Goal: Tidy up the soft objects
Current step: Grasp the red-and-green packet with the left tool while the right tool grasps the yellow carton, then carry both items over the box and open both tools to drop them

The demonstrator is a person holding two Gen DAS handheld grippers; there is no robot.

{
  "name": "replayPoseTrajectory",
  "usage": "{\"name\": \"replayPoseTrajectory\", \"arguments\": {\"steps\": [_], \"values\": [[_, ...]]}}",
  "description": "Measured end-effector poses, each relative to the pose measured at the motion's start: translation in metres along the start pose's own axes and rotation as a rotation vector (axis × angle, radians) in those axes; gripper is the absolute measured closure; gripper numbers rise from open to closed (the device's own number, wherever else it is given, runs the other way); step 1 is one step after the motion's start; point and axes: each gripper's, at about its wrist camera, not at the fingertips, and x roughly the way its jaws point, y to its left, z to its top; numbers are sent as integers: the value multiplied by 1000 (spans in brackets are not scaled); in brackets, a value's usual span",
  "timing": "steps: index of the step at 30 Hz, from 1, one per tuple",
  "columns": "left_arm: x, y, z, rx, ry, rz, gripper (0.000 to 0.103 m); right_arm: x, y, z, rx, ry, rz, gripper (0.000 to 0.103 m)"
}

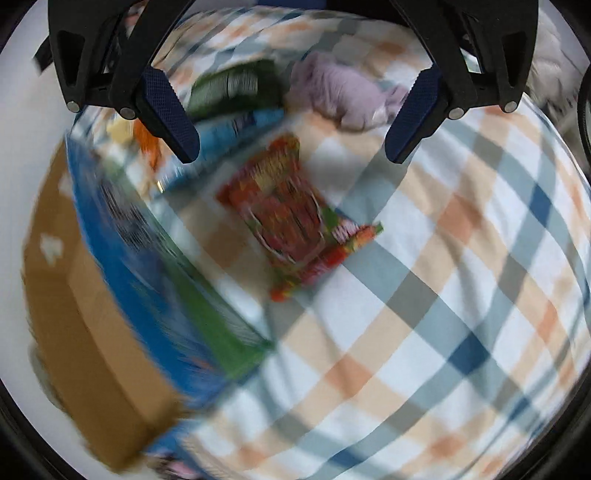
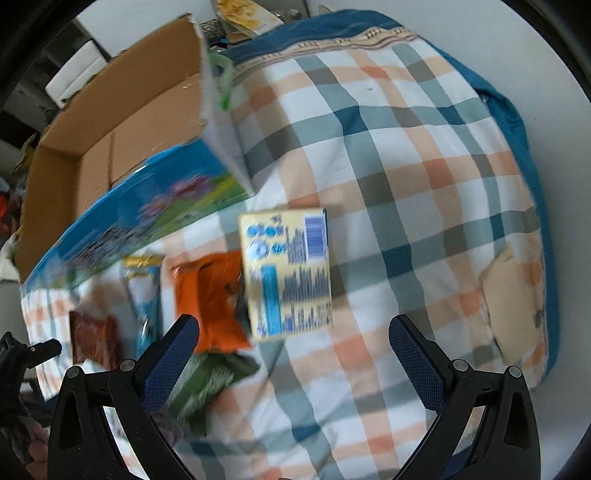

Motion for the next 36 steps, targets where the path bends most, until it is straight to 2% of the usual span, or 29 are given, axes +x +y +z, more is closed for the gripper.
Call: {"name": "replayPoseTrajectory", "arguments": {"steps": [3,6,12,14,16,17,19,20,22,26,29,33,36], "values": [[21,5,13,-69,24,12,0,19,-3,10,29,18,-22,0],[37,3,20,-86,31,29,0,36,-7,17,51,32,-17,0],[63,0,23,-90,44,61,1,65,-15,31,89,60,65,0],[64,-1,21,-74,34,82,6,75,-19,35,106,70,80,0],[64,-4,19,-58,21,100,14,87,-23,42,125,89,90,4],[62,-5,17,-37,14,114,17,93,-23,45,130,100,94,6],[55,-12,12,-5,8,130,32,103,-26,49,132,113,91,16],[52,-12,9,12,3,137,36,107,-26,50,127,118,97,24],[45,-13,4,55,-10,162,53,116,-26,55,110,138,90,33],[38,-17,-12,153,-29,203,56,125,-27,54,73,154,70,37],[30,-35,-27,276,-38,244,56,128,-32,53,43,194,38,37],[33,-57,-57,494,-30,334,56,130,-38,41,-35,253,-45,37],[38,-71,-61,547,-48,379,56,138,-40,33,-96,274,-122,37]]}}
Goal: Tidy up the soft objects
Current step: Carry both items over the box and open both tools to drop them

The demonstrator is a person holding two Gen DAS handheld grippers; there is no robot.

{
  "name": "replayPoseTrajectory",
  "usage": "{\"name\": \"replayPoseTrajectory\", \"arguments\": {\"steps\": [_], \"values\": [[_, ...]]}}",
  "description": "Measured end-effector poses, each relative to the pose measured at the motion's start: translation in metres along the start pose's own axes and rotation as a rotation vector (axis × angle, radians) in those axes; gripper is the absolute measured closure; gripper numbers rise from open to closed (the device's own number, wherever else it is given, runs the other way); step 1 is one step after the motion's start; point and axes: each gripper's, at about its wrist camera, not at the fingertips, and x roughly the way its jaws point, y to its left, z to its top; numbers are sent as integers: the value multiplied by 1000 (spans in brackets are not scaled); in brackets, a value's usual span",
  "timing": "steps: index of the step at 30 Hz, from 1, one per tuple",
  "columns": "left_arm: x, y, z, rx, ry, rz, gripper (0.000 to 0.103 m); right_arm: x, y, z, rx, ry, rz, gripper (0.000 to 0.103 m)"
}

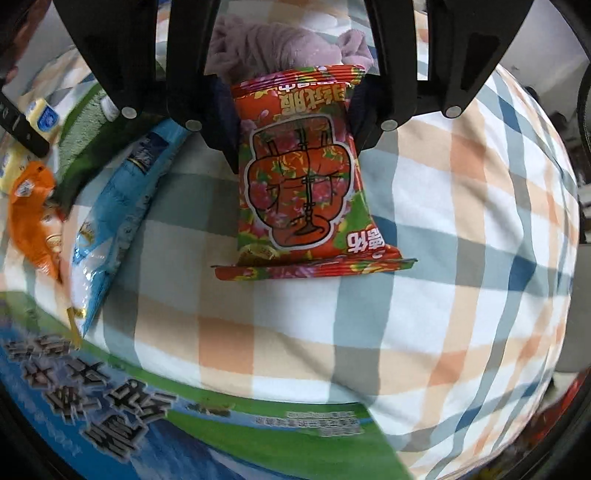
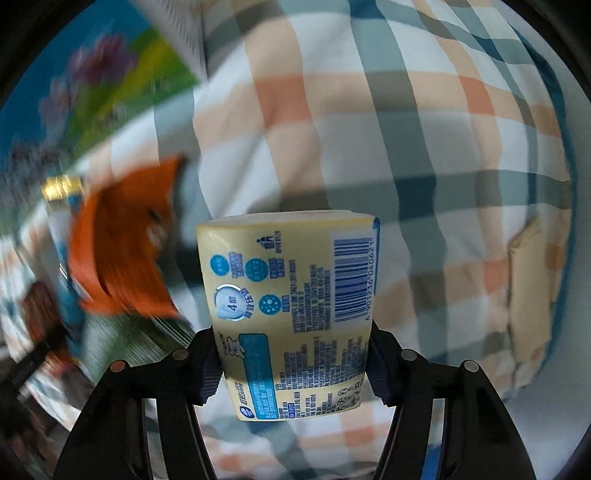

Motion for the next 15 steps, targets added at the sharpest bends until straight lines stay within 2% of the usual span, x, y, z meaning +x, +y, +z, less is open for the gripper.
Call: {"name": "replayPoseTrajectory", "arguments": {"steps": [6,9,11,15], "values": [[8,-15,5,-32,15,-27,53,26,-1,7,-6,20,-28,36],[6,9,14,-40,14,-45,52,30,0,7,0,17,-38,35],[9,21,9,-46,9,-56,52,32,0,3,2,14,-41,35],[12,35,5,-59,-17,-71,57,36,4,1,-1,5,-43,36]]}}
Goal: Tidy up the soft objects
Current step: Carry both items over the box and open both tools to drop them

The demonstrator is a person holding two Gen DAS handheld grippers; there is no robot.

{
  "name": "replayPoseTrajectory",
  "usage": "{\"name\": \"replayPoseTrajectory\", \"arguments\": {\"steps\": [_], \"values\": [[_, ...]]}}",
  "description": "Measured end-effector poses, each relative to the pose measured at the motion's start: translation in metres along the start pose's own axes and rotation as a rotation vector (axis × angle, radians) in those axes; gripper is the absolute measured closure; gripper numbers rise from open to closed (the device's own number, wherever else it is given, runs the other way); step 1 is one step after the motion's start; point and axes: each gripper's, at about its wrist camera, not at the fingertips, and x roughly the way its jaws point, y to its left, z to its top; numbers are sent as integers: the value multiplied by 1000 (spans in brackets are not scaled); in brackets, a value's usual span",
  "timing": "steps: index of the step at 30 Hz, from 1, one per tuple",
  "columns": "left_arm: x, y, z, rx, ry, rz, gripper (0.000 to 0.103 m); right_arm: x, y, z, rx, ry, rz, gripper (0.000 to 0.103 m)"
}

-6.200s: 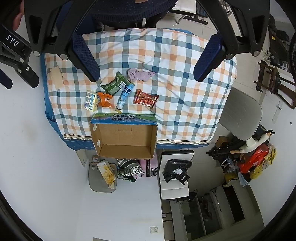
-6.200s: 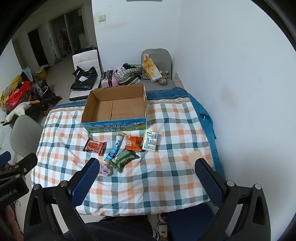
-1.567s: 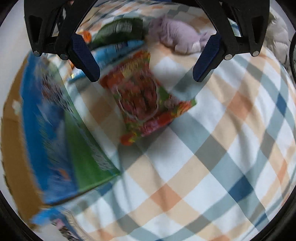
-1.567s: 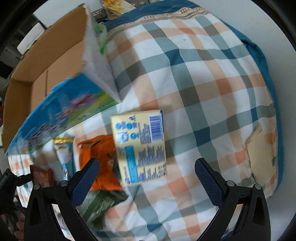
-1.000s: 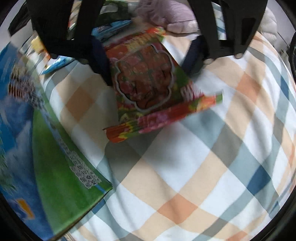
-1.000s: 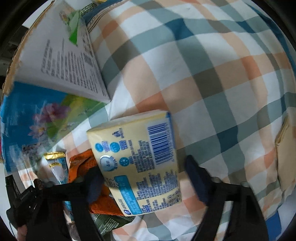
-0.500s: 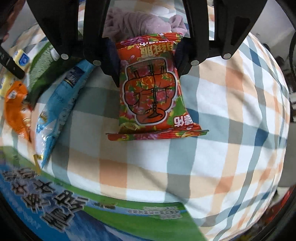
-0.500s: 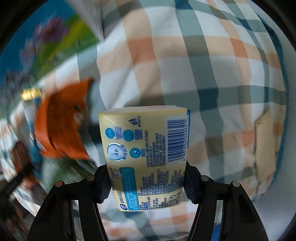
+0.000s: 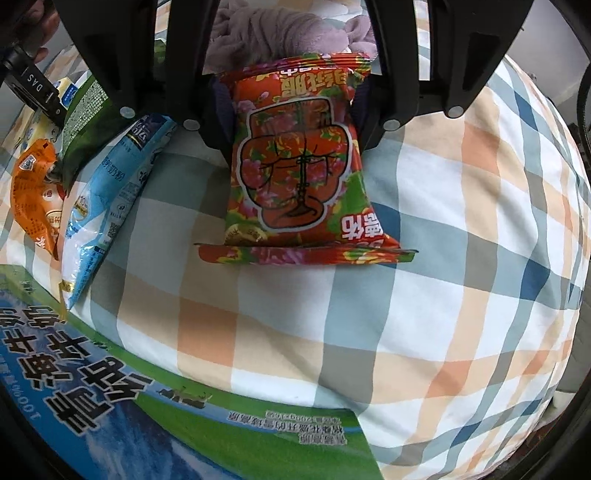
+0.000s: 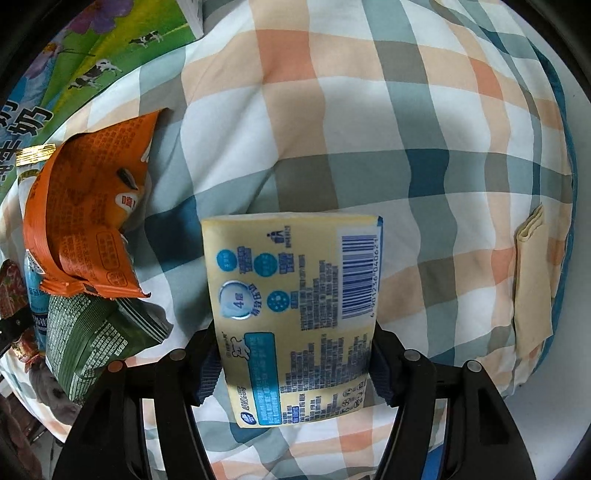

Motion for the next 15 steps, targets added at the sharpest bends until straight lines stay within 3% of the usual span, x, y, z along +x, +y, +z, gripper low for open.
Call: {"name": "replayPoseTrajectory", "arguments": {"steps": [7,15], "values": [[-21,-5,-31,37,-80,4,59,-18,2,-21,-13,-40,3,38],[-84,-13,-72,113,-213,-38,59,-74,-17,-89,-3,-129,49,38]]}}
